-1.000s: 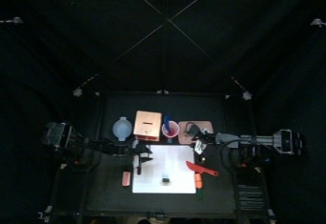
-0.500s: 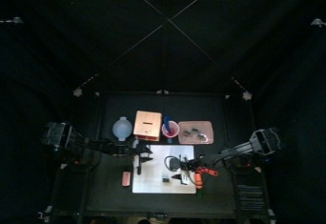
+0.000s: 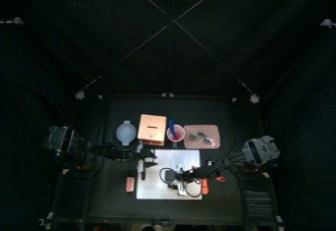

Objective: Place sushi on board then cut the sushi with the knife then place the pieces on the plate
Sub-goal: Place the 4 sushi pieces on the plate

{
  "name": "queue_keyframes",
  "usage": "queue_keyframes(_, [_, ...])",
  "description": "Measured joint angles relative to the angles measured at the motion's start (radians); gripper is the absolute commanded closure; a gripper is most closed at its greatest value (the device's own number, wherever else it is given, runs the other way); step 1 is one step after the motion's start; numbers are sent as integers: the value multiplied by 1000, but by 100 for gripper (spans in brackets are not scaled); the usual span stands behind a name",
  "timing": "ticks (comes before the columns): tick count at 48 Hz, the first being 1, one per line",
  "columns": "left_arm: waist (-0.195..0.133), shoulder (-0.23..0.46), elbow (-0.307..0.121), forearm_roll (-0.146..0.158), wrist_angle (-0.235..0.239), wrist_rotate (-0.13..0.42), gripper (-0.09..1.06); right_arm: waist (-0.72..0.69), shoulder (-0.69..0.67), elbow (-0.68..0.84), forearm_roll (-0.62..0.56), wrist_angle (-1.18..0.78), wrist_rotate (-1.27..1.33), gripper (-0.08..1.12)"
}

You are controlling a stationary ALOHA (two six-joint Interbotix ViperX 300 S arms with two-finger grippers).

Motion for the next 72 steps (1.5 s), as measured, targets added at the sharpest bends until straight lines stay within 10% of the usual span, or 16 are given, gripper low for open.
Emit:
queue_keyframes(36, [0, 0, 5, 0, 2, 0, 20, -103, -137, 104, -18, 89, 8, 50])
queue_keyframes(72, [8, 0, 11, 18, 2, 5, 20, -796, -661, 532, -137, 250, -8, 50])
